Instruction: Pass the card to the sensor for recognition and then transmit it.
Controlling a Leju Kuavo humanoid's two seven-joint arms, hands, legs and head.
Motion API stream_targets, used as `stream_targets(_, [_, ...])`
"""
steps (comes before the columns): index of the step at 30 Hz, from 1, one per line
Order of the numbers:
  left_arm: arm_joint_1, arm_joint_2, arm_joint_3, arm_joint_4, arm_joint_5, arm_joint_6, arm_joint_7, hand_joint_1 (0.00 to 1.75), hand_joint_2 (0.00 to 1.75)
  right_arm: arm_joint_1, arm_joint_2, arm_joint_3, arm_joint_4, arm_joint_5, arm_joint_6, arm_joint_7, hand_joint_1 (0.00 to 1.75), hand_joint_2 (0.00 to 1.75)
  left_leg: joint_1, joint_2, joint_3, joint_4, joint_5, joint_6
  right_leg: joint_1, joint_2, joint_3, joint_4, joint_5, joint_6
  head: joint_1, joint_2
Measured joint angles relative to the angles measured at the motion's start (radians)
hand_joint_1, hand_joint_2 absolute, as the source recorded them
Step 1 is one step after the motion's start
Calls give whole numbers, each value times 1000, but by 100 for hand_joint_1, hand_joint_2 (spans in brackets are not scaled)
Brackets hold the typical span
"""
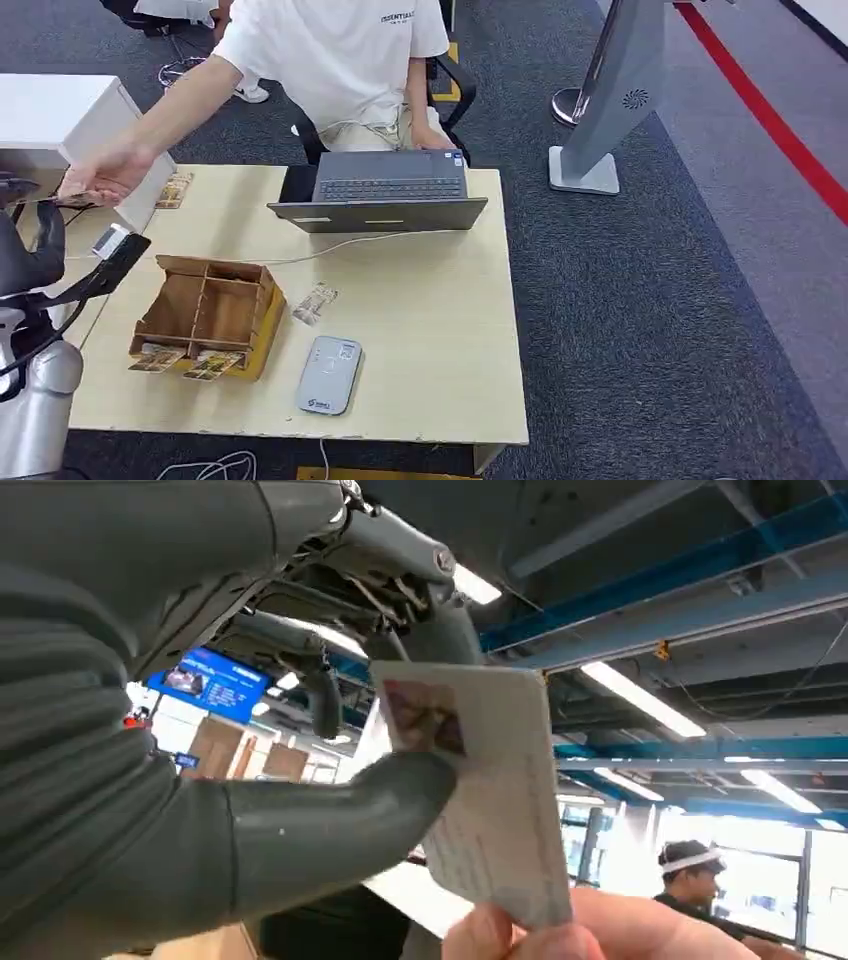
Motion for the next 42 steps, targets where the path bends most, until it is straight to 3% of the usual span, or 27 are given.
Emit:
stream_targets(15, [-7,-22,-45,7,18,5,-4,175,175,0,0,-1,0,3,0,3,0,175,0,0,0,0,0,0,0,0,0,0,0,0,0,0])
stream_targets(21, [31,-50,-95,-47,4,26,-34,175,175,1,0,-6,0,10,-2,3,0,175,0,0,0,0,0,0,0,0,0,0,0,0,0,0])
stream_targets(27, [100,-93,-273,-183,-74,57,-28,175,175,2,0,-13,0,24,-7,0,0,175,-1,0,-1,0,0,0,-1,-1,0,-1,0,0,2,0])
stream_targets(33, [118,-116,-461,-244,-98,60,-14,175,175,3,0,-20,0,23,-17,-4,0,175,-2,-1,-1,0,0,0,-1,-1,0,-1,0,0,2,0])
stream_targets(42, [152,-124,-611,-235,3,-131,76,175,175,23,0,-59,0,-10,-19,-28,0,175,-1,-1,-1,0,0,0,0,-1,-1,0,0,0,2,0])
